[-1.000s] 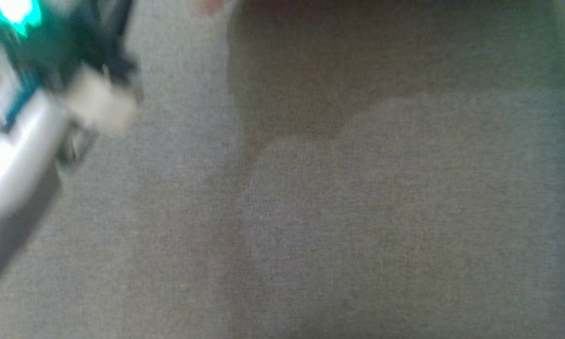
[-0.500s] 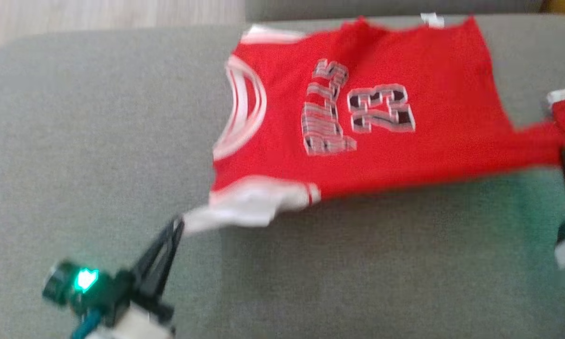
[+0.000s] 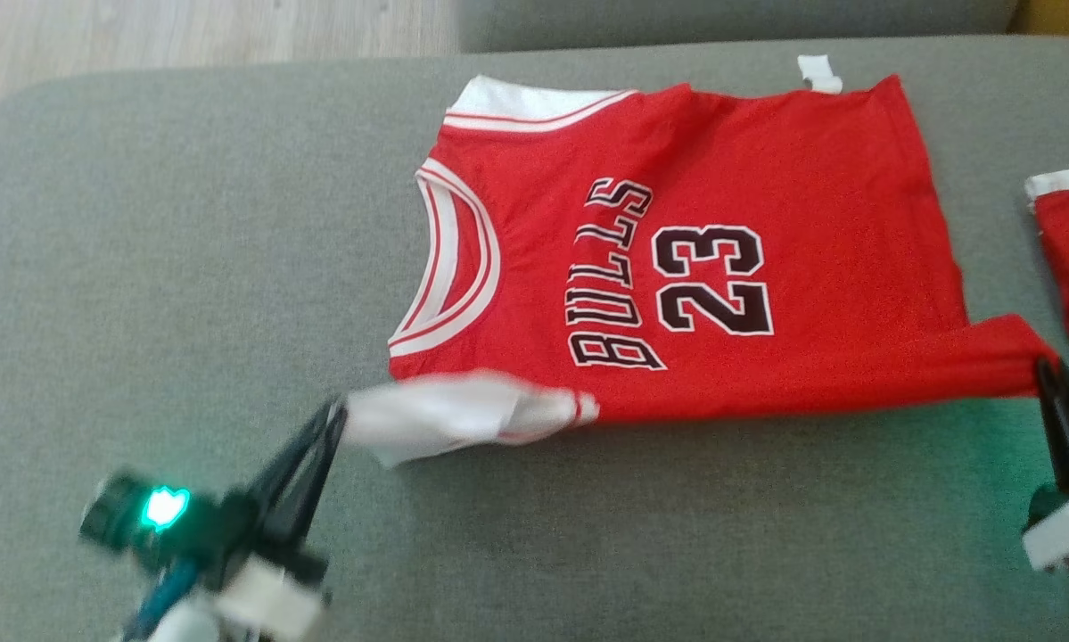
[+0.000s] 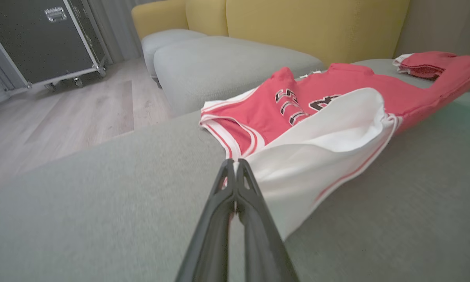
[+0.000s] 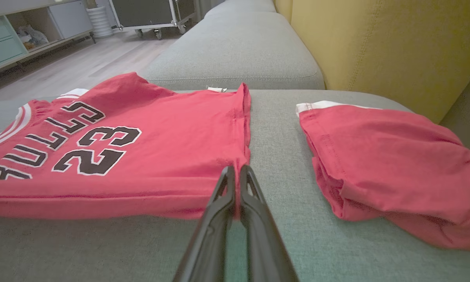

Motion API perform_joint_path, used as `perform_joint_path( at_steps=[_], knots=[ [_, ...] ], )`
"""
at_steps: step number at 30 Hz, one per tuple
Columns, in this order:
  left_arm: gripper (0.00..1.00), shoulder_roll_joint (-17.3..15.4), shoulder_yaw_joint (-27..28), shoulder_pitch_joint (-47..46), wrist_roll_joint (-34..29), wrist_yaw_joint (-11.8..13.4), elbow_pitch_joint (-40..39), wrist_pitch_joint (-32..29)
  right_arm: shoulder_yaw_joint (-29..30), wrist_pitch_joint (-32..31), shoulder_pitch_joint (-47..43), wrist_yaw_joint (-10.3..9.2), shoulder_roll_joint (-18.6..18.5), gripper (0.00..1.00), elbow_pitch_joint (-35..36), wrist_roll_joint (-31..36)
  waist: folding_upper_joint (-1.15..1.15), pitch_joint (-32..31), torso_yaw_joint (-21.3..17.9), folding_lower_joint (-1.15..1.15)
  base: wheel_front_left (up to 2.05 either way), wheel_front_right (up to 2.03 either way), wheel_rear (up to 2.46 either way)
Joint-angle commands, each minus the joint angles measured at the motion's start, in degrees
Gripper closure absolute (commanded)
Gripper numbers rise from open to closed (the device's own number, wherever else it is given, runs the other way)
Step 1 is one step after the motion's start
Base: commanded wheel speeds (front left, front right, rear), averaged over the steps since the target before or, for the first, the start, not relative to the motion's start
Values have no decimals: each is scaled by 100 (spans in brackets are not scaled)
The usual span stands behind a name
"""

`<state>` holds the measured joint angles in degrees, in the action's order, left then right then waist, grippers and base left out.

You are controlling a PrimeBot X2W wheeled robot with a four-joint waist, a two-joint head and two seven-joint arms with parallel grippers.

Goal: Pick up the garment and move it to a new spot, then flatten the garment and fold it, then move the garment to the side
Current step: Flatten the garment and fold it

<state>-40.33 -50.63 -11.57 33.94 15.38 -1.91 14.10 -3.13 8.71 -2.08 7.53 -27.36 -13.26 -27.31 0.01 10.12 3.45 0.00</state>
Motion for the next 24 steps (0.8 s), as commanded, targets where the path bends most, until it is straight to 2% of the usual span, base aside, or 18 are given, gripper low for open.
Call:
perform_joint_path(
  at_steps=[1, 8, 15, 19, 22, 23, 24],
  knots=[
    [100, -70, 257, -536, -82, -57, -14, -1, 44, -72, 266, -4, -122, 100, 100, 66, -1, 97, 29, 0, 0, 0, 0],
    [100, 516, 177, -2083, -578, -631, 1022, 9, 168, -394, 1056, -4, 44, 100, -245, 302, -1, 540, 94, 0, 0, 0, 0],
    [100, 1071, 60, -3265, -892, -1141, 2183, 44, -83, -424, 1958, -4, 15, 100, -906, 427, -1, 924, 46, 0, 0, 0, 0],
    [100, 1268, 131, -3674, -1100, -1194, 2774, 80, -398, -234, 2536, -4, 25, 100, -1363, 407, -1, 1094, -11, 0, 0, 0, 0],
    [100, 1346, 276, -3804, -1246, -1141, 2811, 86, -530, -91, 2817, -4, 9, 98, -1626, 380, -1, 1168, -10, 0, 0, 0, 0],
    [100, 1373, 334, -3807, -1267, -1152, 2800, 87, -572, -47, 2896, -4, 7, 77, -1716, 372, -1, 1184, -5, 0, 0, 0, 0],
    [78, 1394, 379, -3803, -1296, -1165, 2802, 87, -604, 6, 2970, -4, 6, 51, -1806, 366, -1, 1196, 1, 0, 0, 0, 0]
  ],
)
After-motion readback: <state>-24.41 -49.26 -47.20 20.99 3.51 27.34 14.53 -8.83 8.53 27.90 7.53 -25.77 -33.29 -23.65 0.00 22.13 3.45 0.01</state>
